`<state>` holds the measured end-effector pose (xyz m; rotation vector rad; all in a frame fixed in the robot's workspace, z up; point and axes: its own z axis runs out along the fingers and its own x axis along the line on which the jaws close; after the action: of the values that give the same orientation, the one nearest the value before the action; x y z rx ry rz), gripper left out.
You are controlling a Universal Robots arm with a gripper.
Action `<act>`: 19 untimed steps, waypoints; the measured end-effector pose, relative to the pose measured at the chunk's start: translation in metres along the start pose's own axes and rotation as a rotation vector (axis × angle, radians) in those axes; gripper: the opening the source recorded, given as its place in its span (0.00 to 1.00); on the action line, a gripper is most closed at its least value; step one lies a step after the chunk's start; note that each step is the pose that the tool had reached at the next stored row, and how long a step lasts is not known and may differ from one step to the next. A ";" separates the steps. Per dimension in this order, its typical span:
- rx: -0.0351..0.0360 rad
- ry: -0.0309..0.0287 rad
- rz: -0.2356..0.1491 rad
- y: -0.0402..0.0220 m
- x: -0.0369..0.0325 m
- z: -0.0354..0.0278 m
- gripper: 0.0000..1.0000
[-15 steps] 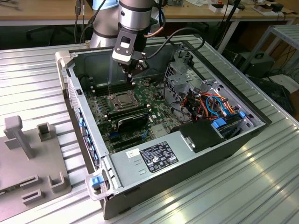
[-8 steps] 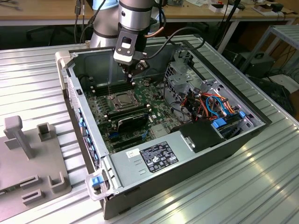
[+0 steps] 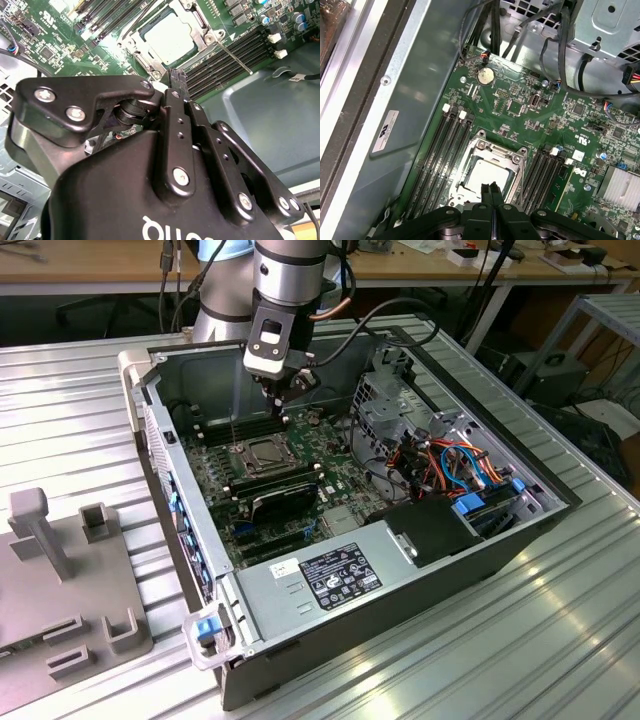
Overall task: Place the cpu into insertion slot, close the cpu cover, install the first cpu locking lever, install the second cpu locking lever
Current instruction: 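Install the first cpu locking lever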
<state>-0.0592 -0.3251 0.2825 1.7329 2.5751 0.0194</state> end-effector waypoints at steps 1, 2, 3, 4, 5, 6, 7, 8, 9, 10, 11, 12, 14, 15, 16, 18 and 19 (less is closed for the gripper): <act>0.0000 0.0000 0.000 0.0000 0.0000 0.0000 0.11; -0.0001 0.0001 -0.001 0.0000 0.0000 0.0000 0.11; -0.0001 0.0002 -0.001 0.0000 0.0000 0.0000 0.11; -0.0001 0.0002 -0.001 0.0000 0.0000 0.0000 0.11; -0.0001 0.0003 -0.002 0.0000 0.0000 0.0000 0.11; -0.0002 0.0004 -0.002 0.0000 0.0000 0.0000 0.11; -0.0002 0.0005 -0.002 0.0000 0.0000 0.0000 0.11; -0.0002 0.0005 -0.003 0.0000 0.0000 0.0000 0.11; -0.0003 0.0005 -0.004 0.0000 0.0000 0.0000 0.11; -0.0005 0.0008 -0.010 0.0000 0.0000 0.0000 0.11; -0.0007 0.0011 -0.022 0.0000 0.0000 0.0000 0.11; -0.0013 0.0019 -0.048 0.0000 0.0000 0.0000 0.11; -0.0022 0.0031 -0.085 0.0000 0.0000 0.0000 0.11; -0.0030 0.0042 -0.120 0.0000 0.0000 0.0001 0.11; -0.0039 0.0052 -0.154 0.0000 0.0000 0.0001 0.11; -0.0048 0.0065 -0.192 -0.0002 0.0001 0.0001 0.11; -0.0052 0.0072 -0.204 -0.0014 0.0005 0.0000 0.11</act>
<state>-0.0607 -0.3252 0.2824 1.4624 2.7400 0.0263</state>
